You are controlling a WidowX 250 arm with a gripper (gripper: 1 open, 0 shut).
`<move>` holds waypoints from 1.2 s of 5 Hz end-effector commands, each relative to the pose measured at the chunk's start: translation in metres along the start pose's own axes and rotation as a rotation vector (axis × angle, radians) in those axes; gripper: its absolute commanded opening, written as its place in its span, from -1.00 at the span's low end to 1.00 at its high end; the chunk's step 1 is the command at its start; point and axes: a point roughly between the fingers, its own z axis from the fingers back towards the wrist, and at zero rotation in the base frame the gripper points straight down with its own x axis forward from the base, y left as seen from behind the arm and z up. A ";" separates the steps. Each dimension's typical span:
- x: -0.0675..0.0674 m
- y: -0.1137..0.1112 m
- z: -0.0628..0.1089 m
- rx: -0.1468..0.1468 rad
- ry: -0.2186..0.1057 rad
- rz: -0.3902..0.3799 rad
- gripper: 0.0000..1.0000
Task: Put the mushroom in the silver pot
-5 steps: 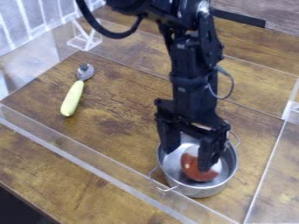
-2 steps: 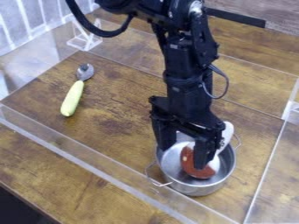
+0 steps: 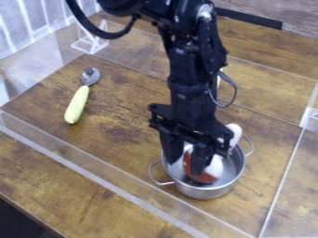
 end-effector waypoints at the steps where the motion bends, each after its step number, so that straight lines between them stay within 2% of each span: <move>1: 0.000 -0.001 0.031 0.003 -0.068 0.024 1.00; 2: -0.002 0.000 0.046 0.020 -0.082 0.048 1.00; 4: 0.008 0.005 0.074 0.041 -0.112 0.004 1.00; 5: 0.005 0.004 0.096 0.056 -0.137 0.054 1.00; 6: 0.002 0.005 0.097 0.070 -0.168 0.108 1.00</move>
